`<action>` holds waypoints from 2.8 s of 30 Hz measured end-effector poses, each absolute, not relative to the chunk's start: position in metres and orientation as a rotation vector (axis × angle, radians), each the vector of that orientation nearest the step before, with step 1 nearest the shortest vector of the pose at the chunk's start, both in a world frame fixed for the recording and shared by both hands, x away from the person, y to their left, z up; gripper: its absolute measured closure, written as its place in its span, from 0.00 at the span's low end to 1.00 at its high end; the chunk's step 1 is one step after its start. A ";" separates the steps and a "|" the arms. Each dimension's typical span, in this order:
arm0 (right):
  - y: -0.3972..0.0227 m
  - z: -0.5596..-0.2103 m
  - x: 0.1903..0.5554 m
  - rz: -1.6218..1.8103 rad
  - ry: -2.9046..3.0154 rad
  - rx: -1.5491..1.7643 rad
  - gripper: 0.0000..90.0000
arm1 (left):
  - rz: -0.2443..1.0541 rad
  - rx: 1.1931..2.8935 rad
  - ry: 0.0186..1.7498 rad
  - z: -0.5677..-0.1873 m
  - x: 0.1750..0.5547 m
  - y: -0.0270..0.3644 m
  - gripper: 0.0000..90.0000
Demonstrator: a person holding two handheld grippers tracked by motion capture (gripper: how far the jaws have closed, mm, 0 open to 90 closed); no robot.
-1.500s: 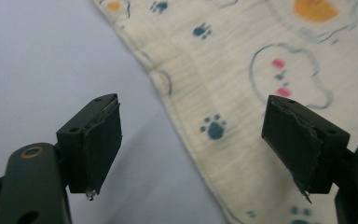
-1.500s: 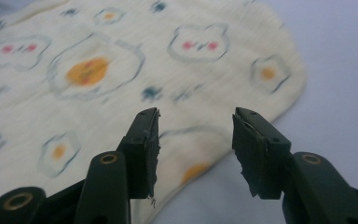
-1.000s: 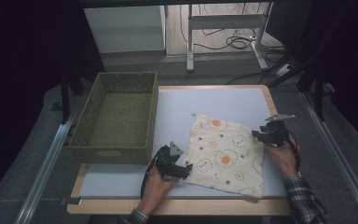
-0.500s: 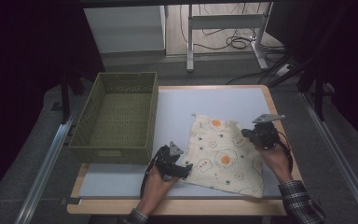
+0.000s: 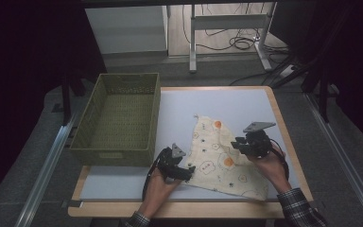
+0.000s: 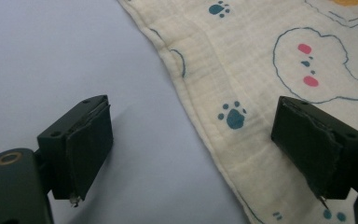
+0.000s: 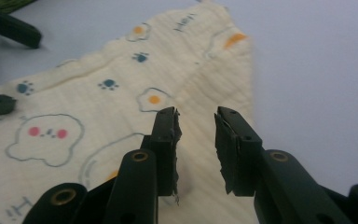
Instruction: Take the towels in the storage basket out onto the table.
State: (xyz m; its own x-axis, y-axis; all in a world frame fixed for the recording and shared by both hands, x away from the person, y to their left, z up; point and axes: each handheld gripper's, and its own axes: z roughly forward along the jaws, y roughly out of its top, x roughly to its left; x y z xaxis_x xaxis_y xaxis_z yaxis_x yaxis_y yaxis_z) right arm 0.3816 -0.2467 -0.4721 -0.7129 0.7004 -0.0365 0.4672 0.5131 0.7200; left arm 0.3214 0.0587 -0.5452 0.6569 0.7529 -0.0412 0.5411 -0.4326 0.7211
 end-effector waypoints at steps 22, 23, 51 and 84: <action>-0.286 -0.462 0.406 0.950 2.341 1.060 0.96 | 0.370 2.142 1.002 -0.545 0.321 0.059 0.14; -0.292 -0.460 0.411 0.940 2.322 1.071 0.96 | 0.371 2.142 1.002 -0.545 0.321 0.059 0.14; -0.357 -0.498 0.431 0.919 2.210 1.294 0.53 | 0.381 2.150 1.010 -0.513 0.412 0.023 0.31; -0.358 -0.517 0.458 0.931 2.179 1.349 0.76 | 0.370 2.088 1.078 -0.536 0.511 0.017 0.62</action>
State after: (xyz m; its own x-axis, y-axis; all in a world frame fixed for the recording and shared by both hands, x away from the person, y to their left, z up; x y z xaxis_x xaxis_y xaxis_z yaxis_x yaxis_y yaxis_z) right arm 0.4580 -0.3577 -0.5170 -0.4463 0.8949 0.0019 0.6197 0.3076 0.7220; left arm 0.5110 0.0168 -0.5357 0.6046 0.7928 -0.0775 0.5777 -0.3695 0.7278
